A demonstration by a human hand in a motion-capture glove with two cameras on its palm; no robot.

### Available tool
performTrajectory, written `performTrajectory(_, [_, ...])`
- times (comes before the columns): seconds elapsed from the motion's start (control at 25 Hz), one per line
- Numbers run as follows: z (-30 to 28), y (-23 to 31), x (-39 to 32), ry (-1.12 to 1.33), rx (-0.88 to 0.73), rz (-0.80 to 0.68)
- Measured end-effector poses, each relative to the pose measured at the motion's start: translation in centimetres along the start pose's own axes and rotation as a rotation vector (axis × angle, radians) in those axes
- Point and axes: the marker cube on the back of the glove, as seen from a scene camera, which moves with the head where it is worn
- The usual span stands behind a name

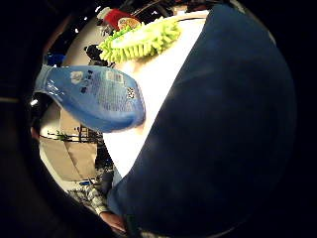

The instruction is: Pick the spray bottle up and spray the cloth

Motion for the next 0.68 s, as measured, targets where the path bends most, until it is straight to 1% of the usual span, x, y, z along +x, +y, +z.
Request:
performTrajectory(0.12, [-2.2,2.3,-0.7,0.107,-0.064,-0.025])
performTrajectory(0.2, [-3.9,4.3,-1.3,0.216,-0.118,-0.016])
performTrajectory(0.36, [-7.3,10.3,-1.5,0.548,-0.191,0.062])
performTrajectory(0.52, [-10.0,18.2,-0.8,0.839,-0.158,0.136])
performTrajectory(0.68, [-11.1,25.1,0.0,0.930,-0.095,0.187])
